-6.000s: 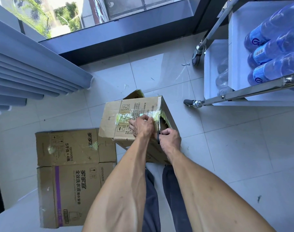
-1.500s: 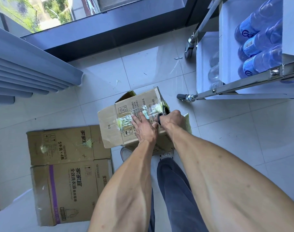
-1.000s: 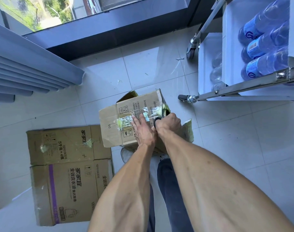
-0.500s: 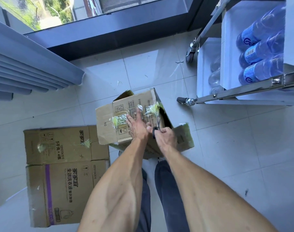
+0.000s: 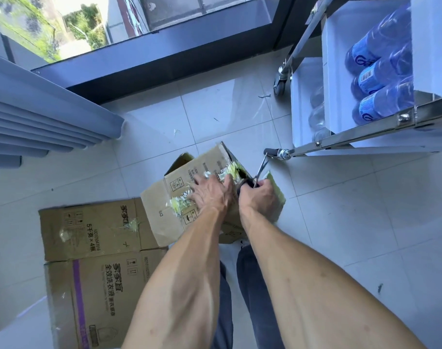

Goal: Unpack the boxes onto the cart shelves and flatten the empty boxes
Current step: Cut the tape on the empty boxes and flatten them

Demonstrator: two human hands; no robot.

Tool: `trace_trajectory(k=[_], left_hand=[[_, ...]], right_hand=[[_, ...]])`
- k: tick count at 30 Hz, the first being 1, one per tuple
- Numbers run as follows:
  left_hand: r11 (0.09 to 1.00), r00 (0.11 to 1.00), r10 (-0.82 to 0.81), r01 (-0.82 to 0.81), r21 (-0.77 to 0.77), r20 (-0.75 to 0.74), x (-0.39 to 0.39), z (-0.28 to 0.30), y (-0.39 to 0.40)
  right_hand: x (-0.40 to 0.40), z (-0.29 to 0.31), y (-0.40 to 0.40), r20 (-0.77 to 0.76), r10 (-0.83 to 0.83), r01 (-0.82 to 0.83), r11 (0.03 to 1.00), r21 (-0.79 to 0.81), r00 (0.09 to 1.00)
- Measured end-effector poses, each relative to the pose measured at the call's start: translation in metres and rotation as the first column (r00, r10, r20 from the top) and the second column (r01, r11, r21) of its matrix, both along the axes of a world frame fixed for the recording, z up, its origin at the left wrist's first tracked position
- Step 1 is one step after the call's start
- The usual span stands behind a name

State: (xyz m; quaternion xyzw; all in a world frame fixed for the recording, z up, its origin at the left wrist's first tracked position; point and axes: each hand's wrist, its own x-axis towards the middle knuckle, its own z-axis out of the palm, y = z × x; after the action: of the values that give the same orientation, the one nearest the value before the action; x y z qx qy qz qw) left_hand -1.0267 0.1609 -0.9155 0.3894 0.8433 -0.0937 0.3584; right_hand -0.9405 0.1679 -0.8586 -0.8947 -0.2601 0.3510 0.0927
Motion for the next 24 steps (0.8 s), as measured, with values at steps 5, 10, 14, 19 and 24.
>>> trace_trajectory(k=[5, 10, 14, 19, 24], left_hand=[[0.949, 0.961, -0.278, 0.274, 0.156, 0.006, -0.014, -0.008, 0.023], [0.943, 0.977, -0.205, 0.18, 0.278, 0.063, 0.0, -0.009, 0.055], [0.886, 0.886, -0.45, 0.458, -0.064, 0.11, 0.01, -0.006, 0.065], [0.816, 0.871, -0.456, 0.491, -0.306, 0.182, 0.01, -0.008, 0.058], [0.751, 0.83, -0.541, 0.551, -0.364, 0.138, 0.005, -0.003, 0.056]], right_hand=[[0.002, -0.012, -0.004, -0.06, 0.037, -0.045, 0.992, -0.122, 0.997], [-0.002, -0.014, 0.0, -0.275, -0.059, 0.023, 0.991, -0.133, 0.96], [0.011, -0.012, -0.009, -0.266, -0.407, 0.383, 0.913, -0.138, 0.874], [0.022, -0.016, -0.023, -0.227, -0.363, 0.296, 0.913, -0.281, 0.904], [0.007, -0.011, -0.024, -0.163, -0.362, 0.31, 0.91, -0.274, 0.918]])
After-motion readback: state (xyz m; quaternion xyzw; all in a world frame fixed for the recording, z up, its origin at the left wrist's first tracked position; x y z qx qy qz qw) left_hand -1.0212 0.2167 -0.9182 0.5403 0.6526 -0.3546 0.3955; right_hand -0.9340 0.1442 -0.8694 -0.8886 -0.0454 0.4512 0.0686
